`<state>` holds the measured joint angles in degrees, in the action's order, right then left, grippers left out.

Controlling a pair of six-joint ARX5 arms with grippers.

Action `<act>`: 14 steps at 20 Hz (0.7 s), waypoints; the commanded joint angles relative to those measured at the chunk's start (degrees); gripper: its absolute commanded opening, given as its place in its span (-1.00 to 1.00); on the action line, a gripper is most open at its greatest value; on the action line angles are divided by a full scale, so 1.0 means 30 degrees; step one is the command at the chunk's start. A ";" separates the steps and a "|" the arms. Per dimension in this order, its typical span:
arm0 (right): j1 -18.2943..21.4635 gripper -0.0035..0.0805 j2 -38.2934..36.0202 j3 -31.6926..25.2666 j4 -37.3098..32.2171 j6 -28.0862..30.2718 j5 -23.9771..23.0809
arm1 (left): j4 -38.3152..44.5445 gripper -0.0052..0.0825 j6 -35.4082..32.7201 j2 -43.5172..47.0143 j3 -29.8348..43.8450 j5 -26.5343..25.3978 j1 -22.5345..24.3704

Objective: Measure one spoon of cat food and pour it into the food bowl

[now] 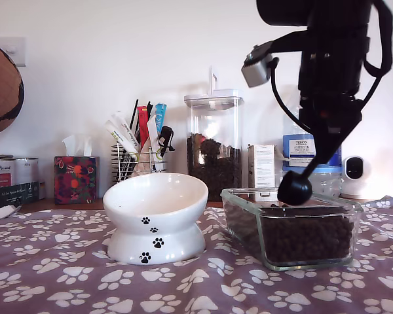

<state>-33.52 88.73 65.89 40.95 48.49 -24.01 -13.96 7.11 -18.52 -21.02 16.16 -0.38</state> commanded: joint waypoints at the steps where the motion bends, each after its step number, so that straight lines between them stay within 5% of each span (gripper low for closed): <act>1: -0.0459 -0.94 -0.0131 -0.0058 -0.1705 0.3198 -0.0874 | 0.0102 -0.93 -0.0022 -0.0080 0.0051 -0.0036 -0.0087; 5: -0.1224 -0.94 -0.0131 0.0000 -0.3701 1.0477 -0.1311 | 0.0095 -0.93 -0.0022 -0.0080 0.0051 -0.0036 -0.0087; 14: -0.1056 -0.94 0.0503 0.0007 -0.3432 1.5963 -0.1552 | 0.0080 -0.93 0.0117 -0.0073 0.0051 0.0036 -0.0087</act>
<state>-37.12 88.64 65.91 31.03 95.70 -28.53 -13.96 7.29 -18.52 -21.02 16.23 -0.38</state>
